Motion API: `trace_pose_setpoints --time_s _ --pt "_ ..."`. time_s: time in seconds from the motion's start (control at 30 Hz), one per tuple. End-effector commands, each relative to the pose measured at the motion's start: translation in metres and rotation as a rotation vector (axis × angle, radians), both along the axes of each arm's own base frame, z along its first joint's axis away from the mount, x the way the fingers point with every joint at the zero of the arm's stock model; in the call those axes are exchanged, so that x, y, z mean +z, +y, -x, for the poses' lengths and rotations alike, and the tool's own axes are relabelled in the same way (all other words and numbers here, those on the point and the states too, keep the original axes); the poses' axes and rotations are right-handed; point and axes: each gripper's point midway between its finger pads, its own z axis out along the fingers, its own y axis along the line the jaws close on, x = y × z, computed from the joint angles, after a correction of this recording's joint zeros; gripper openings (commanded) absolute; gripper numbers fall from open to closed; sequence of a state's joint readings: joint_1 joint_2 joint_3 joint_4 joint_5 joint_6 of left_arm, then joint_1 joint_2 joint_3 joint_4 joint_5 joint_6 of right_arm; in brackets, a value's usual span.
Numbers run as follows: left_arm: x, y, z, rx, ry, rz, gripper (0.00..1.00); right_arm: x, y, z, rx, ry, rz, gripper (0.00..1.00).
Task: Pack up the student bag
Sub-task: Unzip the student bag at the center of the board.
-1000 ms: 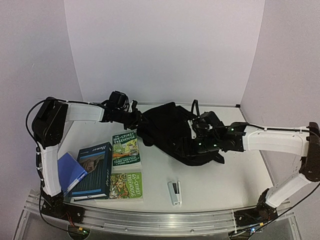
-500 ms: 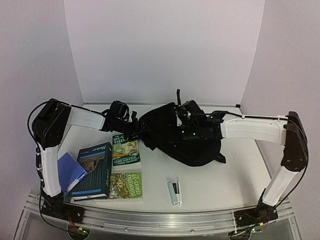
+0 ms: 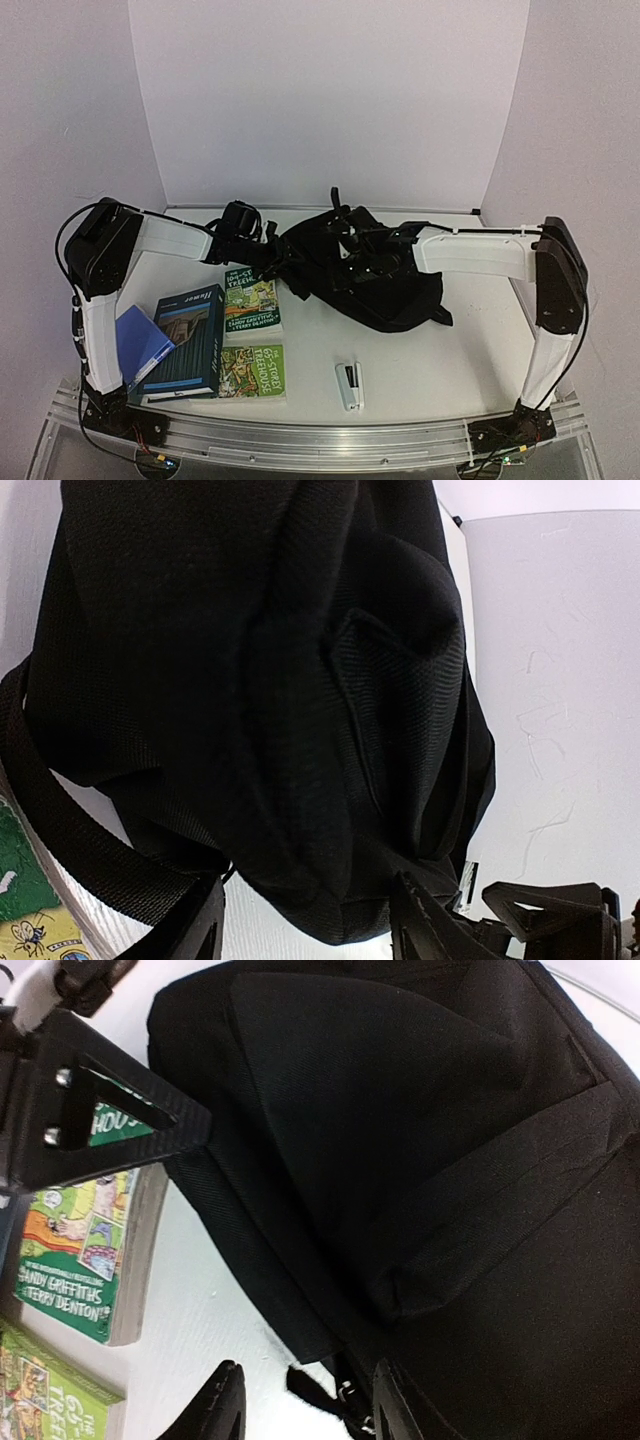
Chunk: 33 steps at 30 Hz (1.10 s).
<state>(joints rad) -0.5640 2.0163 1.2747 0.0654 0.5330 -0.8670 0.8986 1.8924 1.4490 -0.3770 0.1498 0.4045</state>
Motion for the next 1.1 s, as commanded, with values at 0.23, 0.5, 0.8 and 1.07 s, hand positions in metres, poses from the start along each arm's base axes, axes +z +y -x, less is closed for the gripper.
trace_pose_setpoints --time_s 0.23,0.5,0.8,1.07 --pt "0.033 -0.008 -0.008 -0.008 -0.072 0.059 0.41 0.009 0.001 -0.015 -0.027 -0.058 0.045 0.12" --pt "0.034 -0.006 -0.017 0.011 -0.085 0.039 0.18 0.027 -0.008 -0.006 -0.041 -0.059 0.0 0.0" --pt "0.044 0.008 -0.038 0.044 -0.129 0.007 0.04 0.027 -0.032 0.014 -0.096 -0.024 -0.035 0.0" --pt "0.047 0.02 -0.057 0.051 -0.162 -0.024 0.0 0.009 -0.043 0.028 -0.135 0.024 -0.034 0.0"
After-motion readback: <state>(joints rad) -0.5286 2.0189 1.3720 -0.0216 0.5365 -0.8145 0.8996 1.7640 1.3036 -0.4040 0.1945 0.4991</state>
